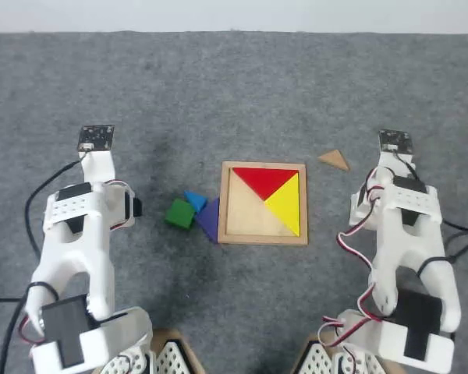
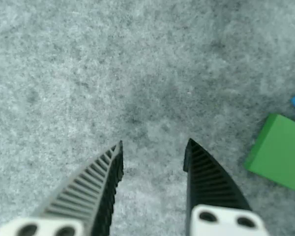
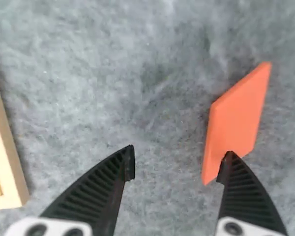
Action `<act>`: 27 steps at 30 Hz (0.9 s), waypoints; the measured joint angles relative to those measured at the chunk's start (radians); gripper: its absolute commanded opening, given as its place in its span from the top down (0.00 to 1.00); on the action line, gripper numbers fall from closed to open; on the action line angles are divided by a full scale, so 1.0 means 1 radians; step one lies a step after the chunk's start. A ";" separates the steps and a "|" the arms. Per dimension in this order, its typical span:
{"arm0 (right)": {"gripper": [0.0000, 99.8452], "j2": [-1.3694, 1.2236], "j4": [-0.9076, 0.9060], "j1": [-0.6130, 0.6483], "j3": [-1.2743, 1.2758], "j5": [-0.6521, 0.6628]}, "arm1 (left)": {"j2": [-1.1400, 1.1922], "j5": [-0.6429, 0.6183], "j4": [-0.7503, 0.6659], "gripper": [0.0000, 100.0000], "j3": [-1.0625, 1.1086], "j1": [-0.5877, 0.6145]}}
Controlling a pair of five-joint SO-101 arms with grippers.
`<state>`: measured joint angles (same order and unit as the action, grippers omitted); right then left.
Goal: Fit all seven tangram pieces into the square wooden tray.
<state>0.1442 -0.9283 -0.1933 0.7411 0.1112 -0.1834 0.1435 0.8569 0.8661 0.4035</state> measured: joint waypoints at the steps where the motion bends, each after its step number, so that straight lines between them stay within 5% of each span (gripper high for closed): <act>1: 0.73 -0.009 0.008 -0.006 0.000 0.002 | 0.000 0.000 0.000 0.80 0.000 0.000; 27: 0.73 -0.232 -0.011 -0.192 -0.141 0.043 | 0.000 0.000 0.000 0.80 0.000 0.000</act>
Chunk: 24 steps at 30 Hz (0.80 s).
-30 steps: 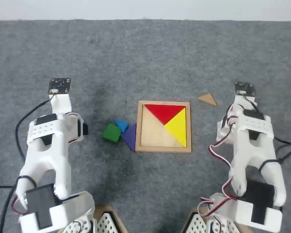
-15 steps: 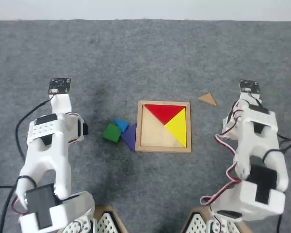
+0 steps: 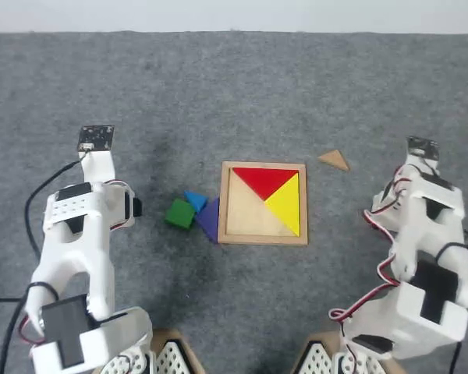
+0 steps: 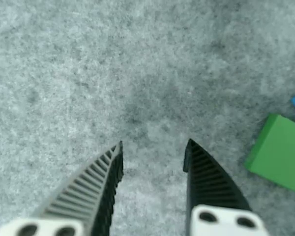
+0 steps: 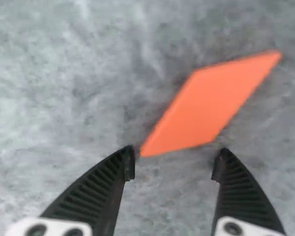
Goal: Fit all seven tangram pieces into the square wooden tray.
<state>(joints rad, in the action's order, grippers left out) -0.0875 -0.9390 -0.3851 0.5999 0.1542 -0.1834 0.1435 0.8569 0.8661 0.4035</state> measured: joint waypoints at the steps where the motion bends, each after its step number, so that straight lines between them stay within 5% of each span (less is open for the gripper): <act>1: 0.73 0.002 0.000 -0.005 0.000 -0.011 | 0.000 0.000 0.000 0.80 0.000 0.000; 6: 0.73 0.044 -0.031 -0.011 -0.021 -0.144 | 0.000 0.000 0.000 0.80 0.000 0.000; 14: 0.72 0.048 -0.044 0.057 -0.104 -0.568 | 0.000 0.000 0.000 0.80 0.000 0.000; 24: 0.73 -0.242 -0.069 0.055 -0.327 -0.612 | 0.000 0.000 0.000 0.80 0.000 0.000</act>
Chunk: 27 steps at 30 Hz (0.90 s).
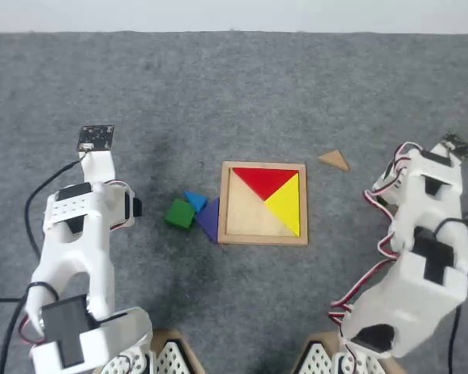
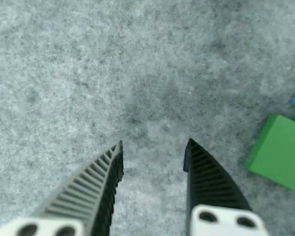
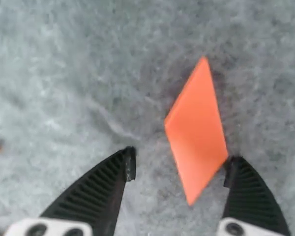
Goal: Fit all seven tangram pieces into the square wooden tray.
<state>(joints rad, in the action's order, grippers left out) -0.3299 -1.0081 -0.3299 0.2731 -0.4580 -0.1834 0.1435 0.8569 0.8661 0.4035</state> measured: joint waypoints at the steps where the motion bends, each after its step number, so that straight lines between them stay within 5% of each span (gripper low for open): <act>1: 0.73 -0.015 -0.017 -0.006 -0.021 0.000 | 0.000 0.000 0.000 0.80 0.000 0.000; 8: 0.88 -0.044 -0.074 -0.052 -0.078 0.094 | 0.000 0.000 0.000 0.80 0.000 0.000; 16: 0.90 -0.049 -0.091 -0.149 -0.083 0.227 | 0.000 0.000 0.000 0.80 0.011 0.000; 19: 1.00 -0.052 -0.092 -0.173 -0.083 0.233 | 0.000 0.000 0.000 0.80 0.011 0.000; 27: 0.99 -0.068 -0.120 -0.222 -0.104 0.276 | 0.000 0.000 0.000 0.80 0.011 0.000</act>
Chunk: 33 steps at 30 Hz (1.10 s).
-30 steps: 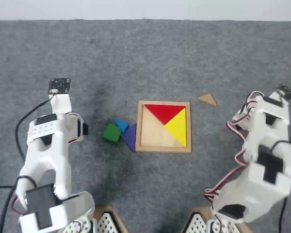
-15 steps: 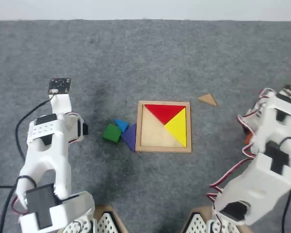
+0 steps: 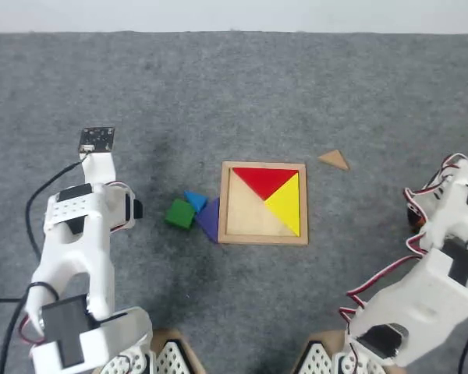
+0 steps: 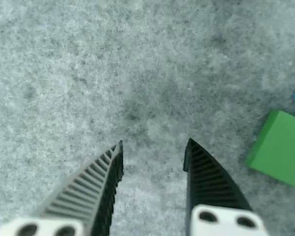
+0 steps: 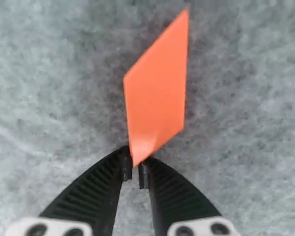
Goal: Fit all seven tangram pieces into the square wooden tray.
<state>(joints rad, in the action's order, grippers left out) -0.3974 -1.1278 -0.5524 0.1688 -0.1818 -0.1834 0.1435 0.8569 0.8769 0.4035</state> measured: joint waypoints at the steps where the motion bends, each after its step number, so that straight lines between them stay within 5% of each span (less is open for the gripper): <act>1: 0.98 0.005 -0.017 0.000 -0.008 0.020 | 0.000 0.000 0.000 0.80 0.000 0.000; 10: 0.78 0.143 -0.115 -0.006 -0.029 0.104 | 0.000 0.000 0.000 0.80 0.000 0.000; 27: 0.78 -0.115 -0.109 0.094 -0.315 0.157 | 0.000 0.000 0.000 0.80 0.000 0.000; 33: 0.78 -0.158 -0.107 0.032 -0.347 0.157 | 0.000 0.000 0.000 0.80 0.000 0.000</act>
<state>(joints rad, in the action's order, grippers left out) -0.5554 -1.2352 -0.5201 -0.1780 -0.0253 -0.1834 0.1435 0.8569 0.8769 0.4035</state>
